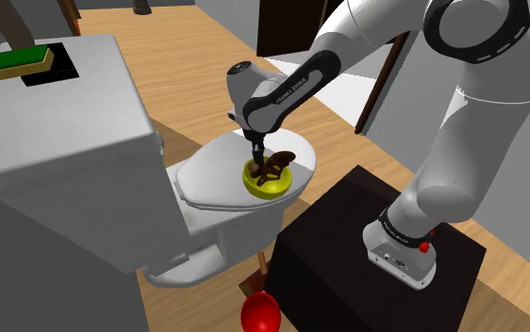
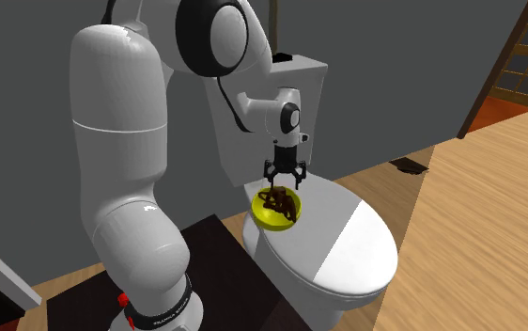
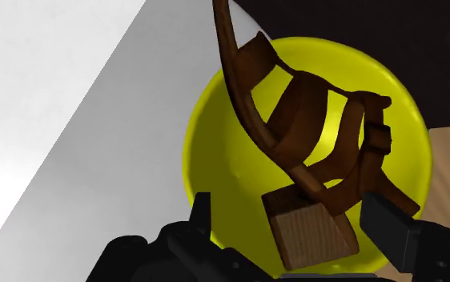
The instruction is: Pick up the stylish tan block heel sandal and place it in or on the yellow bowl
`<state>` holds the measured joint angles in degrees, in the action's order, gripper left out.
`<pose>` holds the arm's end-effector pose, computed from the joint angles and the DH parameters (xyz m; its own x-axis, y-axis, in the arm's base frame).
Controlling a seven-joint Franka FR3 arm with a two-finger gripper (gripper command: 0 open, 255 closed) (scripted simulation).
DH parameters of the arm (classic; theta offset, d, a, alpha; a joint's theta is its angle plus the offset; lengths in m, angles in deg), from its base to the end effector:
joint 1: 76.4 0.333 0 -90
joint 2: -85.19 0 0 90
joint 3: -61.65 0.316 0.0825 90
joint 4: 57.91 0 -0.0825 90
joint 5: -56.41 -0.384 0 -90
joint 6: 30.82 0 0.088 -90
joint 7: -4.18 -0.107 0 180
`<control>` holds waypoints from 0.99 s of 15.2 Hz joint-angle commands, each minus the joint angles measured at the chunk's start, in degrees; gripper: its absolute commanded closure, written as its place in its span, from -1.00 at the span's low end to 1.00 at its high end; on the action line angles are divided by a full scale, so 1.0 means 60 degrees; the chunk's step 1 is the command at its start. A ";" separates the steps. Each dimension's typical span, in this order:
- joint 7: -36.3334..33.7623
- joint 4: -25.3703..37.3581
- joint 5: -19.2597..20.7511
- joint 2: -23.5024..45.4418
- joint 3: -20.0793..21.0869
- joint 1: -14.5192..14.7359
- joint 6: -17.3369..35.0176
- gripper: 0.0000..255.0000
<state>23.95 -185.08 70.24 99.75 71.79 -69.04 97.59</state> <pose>0.5014 0.1518 0.2456 0.6608 0.7066 -0.2532 0.7340 -0.6788 0.0213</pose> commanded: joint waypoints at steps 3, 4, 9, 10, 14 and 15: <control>-0.0001 -0.0032 -0.0003 -0.0018 0.0002 -0.0001 0.0008 -1.00; 0.0061 0.0102 -0.0100 -0.0193 0.0046 0.0009 -0.0294 -1.00; 0.0211 0.0543 -0.0336 -0.0617 0.0149 0.0047 -0.1143 -1.00; 0.0210 0.0544 -0.0335 -0.0616 0.0149 0.0047 -0.1143 -1.00; 0.0210 0.0545 -0.0335 -0.0615 0.0149 0.0047 -0.1143 -1.00; 0.0210 0.0545 -0.0335 -0.0615 0.0149 0.0047 -0.1143 -1.00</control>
